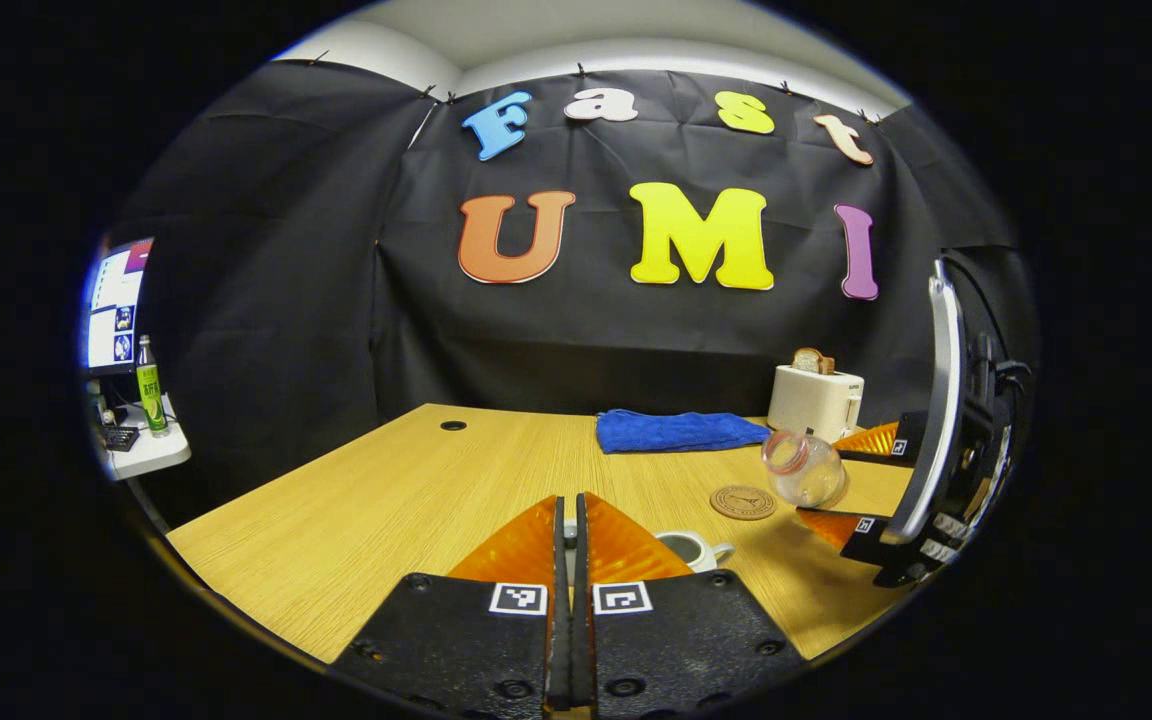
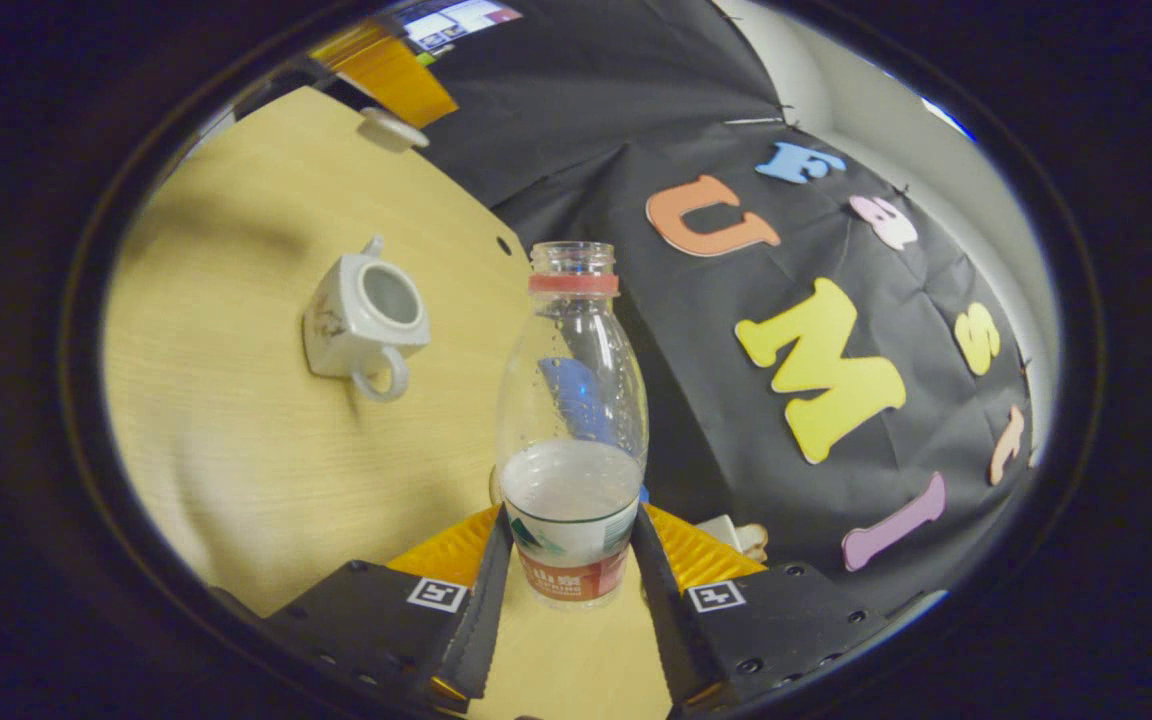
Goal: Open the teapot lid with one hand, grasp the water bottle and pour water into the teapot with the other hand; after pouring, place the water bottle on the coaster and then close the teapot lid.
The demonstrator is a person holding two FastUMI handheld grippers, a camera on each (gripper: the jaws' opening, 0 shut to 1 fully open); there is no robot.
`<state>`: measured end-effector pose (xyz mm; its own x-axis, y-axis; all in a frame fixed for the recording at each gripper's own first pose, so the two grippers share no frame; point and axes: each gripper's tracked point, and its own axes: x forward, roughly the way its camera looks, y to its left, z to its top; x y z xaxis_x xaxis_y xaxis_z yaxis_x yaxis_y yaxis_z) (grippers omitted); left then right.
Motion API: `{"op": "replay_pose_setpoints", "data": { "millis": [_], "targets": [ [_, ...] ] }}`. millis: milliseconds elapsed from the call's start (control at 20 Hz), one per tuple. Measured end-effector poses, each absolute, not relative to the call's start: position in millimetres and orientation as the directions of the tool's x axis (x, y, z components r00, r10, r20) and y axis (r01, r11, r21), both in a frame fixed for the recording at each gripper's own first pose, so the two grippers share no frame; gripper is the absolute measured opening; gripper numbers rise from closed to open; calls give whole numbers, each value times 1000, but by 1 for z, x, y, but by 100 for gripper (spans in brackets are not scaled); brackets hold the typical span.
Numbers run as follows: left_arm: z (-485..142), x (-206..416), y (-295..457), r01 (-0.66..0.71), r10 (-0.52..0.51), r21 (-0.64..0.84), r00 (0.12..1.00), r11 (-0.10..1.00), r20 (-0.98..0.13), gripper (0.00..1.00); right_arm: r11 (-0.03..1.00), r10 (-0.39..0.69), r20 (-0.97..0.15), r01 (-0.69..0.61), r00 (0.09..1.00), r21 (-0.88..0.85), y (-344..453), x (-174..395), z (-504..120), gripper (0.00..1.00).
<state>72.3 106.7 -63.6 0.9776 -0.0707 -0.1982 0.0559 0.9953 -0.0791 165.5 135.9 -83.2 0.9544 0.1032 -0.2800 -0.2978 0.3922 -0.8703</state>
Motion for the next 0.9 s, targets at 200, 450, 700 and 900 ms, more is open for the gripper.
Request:
{"op": "replay_pose_setpoints", "data": {
  "millis": [200,450,700,900],
  "targets": [
    [-66,73,109,54,-71,-92,977,994,-200,3,224,105,-213,-231,971,-947,145,175,-76,65],
    [-64,73,112,59,-77,-97,978,994,-194,3,101,119,-186,-198,975,-975,151,175,-71,65],
    [-66,72,115,60,-81,-107,977,992,-197,3,-3,130,-168,-169,977,-986,153,180,-67,65],
    [-63,72,118,59,-79,-105,978,993,-193,3,-72,129,-160,-151,979,-986,155,180,-66,65]
  ]
}}
